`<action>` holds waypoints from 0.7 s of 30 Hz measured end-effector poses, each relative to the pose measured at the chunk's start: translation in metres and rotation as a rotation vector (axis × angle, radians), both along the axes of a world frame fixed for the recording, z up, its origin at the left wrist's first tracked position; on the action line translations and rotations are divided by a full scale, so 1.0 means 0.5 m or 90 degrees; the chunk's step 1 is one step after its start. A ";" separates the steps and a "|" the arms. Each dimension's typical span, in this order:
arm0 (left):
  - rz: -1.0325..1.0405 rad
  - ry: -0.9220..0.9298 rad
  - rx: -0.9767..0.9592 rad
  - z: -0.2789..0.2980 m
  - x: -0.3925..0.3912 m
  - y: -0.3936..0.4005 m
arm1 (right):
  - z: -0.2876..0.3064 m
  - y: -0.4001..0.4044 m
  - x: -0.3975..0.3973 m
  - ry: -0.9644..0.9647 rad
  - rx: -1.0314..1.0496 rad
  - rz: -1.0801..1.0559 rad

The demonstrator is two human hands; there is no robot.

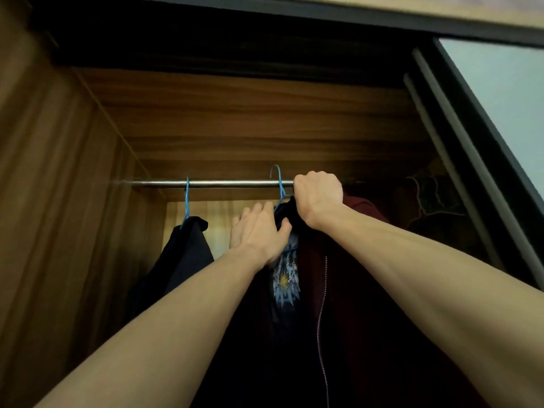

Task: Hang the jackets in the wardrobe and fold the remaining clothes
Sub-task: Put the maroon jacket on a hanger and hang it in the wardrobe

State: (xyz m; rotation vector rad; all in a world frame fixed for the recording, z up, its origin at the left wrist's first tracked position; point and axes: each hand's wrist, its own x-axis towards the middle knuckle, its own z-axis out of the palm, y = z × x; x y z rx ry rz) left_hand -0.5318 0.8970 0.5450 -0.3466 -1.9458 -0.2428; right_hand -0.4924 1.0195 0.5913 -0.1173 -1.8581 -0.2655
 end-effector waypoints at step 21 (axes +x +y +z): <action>-0.016 -0.013 0.005 -0.050 0.034 -0.064 | -0.077 -0.013 0.004 -0.013 -0.047 0.061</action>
